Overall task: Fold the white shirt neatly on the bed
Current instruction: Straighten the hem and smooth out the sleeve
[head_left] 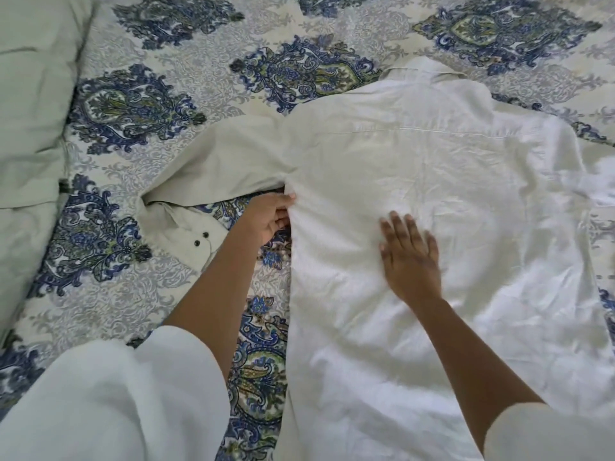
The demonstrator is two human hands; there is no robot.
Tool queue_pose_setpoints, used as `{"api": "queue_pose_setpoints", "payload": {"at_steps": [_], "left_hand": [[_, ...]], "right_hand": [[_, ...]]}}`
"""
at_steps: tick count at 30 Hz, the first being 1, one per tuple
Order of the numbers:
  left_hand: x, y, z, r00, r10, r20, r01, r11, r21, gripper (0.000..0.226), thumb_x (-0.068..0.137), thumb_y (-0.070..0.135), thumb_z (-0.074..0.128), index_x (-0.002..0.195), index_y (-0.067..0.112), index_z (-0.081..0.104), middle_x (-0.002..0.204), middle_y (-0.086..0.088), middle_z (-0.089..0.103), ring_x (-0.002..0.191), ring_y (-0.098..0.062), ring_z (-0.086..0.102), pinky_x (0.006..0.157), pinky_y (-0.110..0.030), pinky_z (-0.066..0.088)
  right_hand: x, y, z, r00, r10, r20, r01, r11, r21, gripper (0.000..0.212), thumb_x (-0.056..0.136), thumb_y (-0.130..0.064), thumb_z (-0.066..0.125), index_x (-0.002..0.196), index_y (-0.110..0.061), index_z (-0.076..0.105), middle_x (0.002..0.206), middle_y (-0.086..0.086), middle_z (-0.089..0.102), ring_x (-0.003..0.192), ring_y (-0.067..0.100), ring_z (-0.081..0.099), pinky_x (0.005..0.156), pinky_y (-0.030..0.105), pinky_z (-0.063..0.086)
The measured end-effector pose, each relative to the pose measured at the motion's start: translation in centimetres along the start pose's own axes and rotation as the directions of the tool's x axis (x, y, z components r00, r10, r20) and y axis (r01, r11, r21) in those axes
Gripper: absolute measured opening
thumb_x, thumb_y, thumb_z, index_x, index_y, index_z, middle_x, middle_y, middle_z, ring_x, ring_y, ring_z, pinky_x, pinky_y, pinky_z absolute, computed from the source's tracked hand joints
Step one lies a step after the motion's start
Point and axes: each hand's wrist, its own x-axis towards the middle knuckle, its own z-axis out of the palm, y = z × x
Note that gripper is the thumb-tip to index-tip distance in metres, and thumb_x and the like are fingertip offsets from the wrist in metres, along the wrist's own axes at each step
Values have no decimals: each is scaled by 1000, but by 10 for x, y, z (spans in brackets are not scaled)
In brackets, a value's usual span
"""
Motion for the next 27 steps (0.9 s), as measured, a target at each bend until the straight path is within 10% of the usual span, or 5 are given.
{"api": "queue_pose_setpoints", "payload": {"at_steps": [10, 15, 21, 24, 27], "left_hand": [[15, -16, 5, 963, 207, -171, -146, 939, 312, 24, 87, 12, 63, 72, 15, 43, 92, -15, 56, 85, -24, 55, 86, -53, 49], [18, -24, 2, 889, 430, -159, -252, 748, 614, 20, 89, 21, 60, 73, 12, 52, 76, -11, 60, 69, -26, 58, 71, -42, 52], [24, -14, -4, 967, 195, -165, -135, 939, 317, 19, 93, 18, 55, 103, 2, 58, 94, -17, 65, 78, -30, 64, 63, -36, 56], [31, -8, 0, 978, 176, -115, -142, 956, 256, 10, 90, 17, 60, 90, 8, 61, 95, -14, 64, 82, -26, 61, 65, -31, 55], [38, -9, -1, 978, 138, -157, -113, 981, 159, 21, 88, 0, 57, 73, 15, 53, 77, -5, 59, 62, -16, 54, 49, -22, 49]], "right_hand": [[31, -88, -24, 997, 27, -67, -3, 942, 336, 38, 95, -30, 40, 129, -15, 51, 131, 5, 52, 121, 26, 40, 98, 36, 31], [61, -85, -11, 999, 2, -48, 5, 989, 149, 38, 93, -29, 48, 129, -16, 47, 124, 9, 46, 114, 27, 42, 94, 38, 33], [58, -72, -15, 929, 304, -211, -240, 929, 282, 35, 94, -15, 43, 128, -10, 48, 130, 13, 46, 120, 29, 40, 97, 39, 33], [62, -116, -12, 959, -7, -283, 143, 876, 460, 41, 90, -4, 42, 130, 0, 47, 132, 19, 50, 125, 32, 45, 107, 44, 35], [65, -109, 6, 923, -378, -76, 384, 917, 107, 51, 98, -16, 28, 147, -11, 20, 155, 8, 21, 144, 25, 17, 116, 44, 14]]}}
